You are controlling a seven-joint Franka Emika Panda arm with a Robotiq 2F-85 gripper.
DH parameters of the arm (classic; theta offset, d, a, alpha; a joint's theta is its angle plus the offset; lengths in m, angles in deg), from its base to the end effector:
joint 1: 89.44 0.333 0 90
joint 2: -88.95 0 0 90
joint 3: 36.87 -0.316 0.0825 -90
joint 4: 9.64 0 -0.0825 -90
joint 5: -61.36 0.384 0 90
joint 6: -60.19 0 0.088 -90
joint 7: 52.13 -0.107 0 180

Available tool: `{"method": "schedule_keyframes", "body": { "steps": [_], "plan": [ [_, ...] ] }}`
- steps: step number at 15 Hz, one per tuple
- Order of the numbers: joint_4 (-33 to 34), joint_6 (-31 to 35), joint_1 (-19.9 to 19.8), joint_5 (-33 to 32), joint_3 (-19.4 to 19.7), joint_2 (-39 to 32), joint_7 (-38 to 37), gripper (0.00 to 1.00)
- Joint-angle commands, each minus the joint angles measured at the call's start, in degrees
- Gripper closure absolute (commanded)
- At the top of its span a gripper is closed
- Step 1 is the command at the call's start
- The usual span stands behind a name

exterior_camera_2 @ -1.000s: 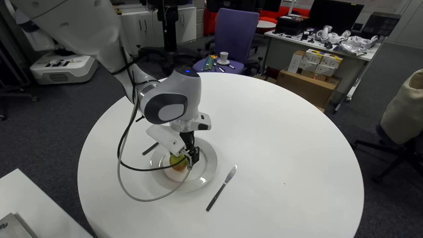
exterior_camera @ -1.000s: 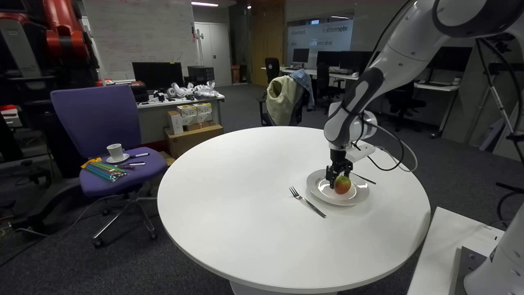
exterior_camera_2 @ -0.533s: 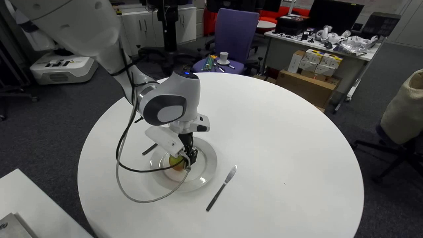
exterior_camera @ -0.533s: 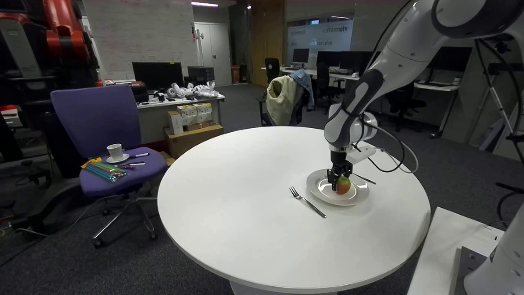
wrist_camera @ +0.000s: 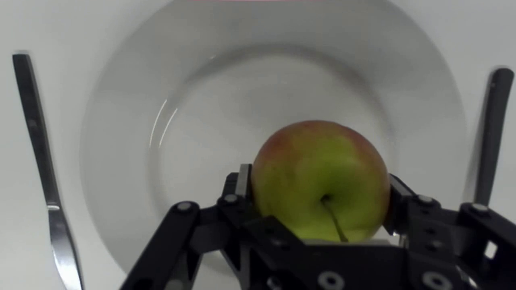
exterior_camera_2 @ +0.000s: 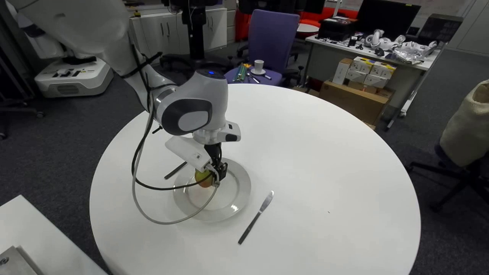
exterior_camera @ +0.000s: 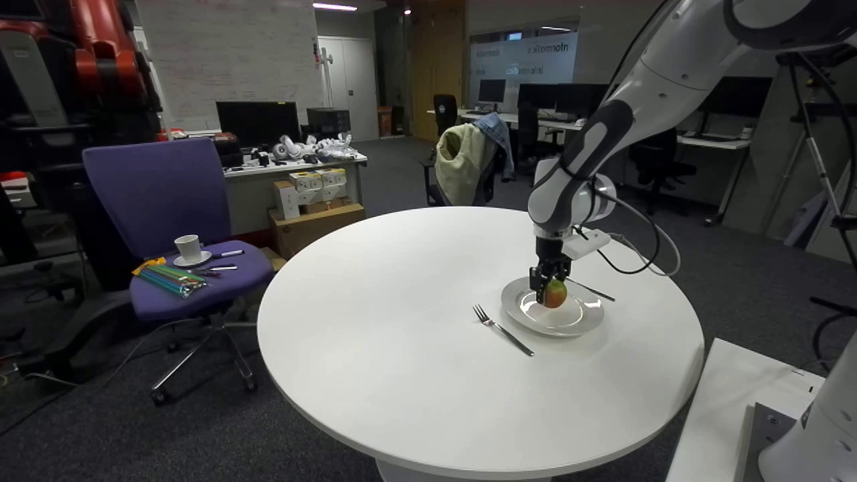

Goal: Put the apple on the table

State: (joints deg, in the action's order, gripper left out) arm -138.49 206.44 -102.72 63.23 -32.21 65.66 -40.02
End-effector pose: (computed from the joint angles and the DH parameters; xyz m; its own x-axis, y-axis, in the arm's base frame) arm 0.5035 -0.1651 0.1750 0.9871 -0.1236 -0.1020 -0.1248 -0.9922 -0.0047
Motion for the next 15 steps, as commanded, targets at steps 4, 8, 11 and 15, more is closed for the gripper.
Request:
{"method": "schedule_keyframes", "body": {
  "steps": [4,8,11,15],
  "plan": [
    [-3.6,-2.4,2.0,4.6,-5.0,9.0,1.8,0.51],
    [-2.6,-4.1,5.4,6.9,-7.6,9.1,0.9,0.51],
    [-2.1,-4.3,8.3,5.5,-8.2,8.0,-0.8,0.51],
    [-1.9,-3.8,13.0,0.5,-7.6,6.6,-4.3,0.51]
  ]
}}
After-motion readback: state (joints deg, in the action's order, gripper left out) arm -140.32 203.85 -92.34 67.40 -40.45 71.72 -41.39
